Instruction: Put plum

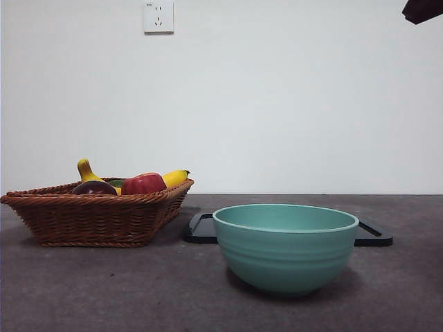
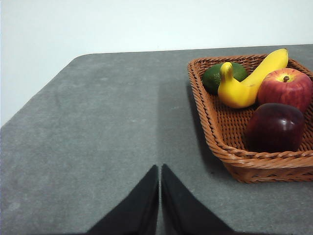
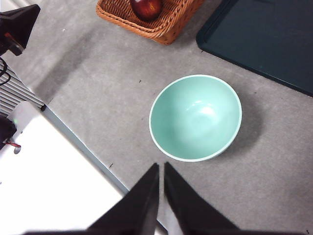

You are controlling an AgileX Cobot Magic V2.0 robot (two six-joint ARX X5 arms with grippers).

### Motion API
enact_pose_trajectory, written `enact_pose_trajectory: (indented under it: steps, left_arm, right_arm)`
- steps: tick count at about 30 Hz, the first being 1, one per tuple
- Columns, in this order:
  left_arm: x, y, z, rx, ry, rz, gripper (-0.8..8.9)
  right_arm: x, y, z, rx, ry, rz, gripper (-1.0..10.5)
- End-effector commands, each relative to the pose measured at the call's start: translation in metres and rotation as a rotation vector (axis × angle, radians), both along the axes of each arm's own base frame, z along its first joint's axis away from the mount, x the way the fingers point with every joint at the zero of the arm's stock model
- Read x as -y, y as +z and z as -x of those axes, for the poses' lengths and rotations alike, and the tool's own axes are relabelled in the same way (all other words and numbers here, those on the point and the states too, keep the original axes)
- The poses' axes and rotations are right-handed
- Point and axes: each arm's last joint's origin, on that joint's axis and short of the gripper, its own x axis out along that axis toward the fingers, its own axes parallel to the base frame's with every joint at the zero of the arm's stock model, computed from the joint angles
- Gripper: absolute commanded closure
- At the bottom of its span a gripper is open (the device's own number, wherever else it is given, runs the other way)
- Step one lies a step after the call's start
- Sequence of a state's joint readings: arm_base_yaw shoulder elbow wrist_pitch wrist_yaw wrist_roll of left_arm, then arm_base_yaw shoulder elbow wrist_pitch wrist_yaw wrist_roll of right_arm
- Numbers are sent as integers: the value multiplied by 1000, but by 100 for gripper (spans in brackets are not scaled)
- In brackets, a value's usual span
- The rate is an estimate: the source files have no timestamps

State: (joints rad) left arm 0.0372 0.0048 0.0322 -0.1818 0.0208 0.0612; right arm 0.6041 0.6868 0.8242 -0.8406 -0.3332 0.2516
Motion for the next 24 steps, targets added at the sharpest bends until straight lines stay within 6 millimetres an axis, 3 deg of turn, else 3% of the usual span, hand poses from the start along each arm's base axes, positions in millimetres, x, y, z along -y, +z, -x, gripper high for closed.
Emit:
enact_pose_trajectory:
  steps: [1,20,24]
  left_arm:
    - [0,-8,-1,-25,7,6,807]
    - [0,-8,-1,-25,7,6,806]
    - [0,-8,-1,-25,7,6,806]
  right_arm:
    - [-1,4,0,16,10,-9,941]
    - [13,10,6,178,-138,87,941]
    - [24,17,5,298,-192,95,941]
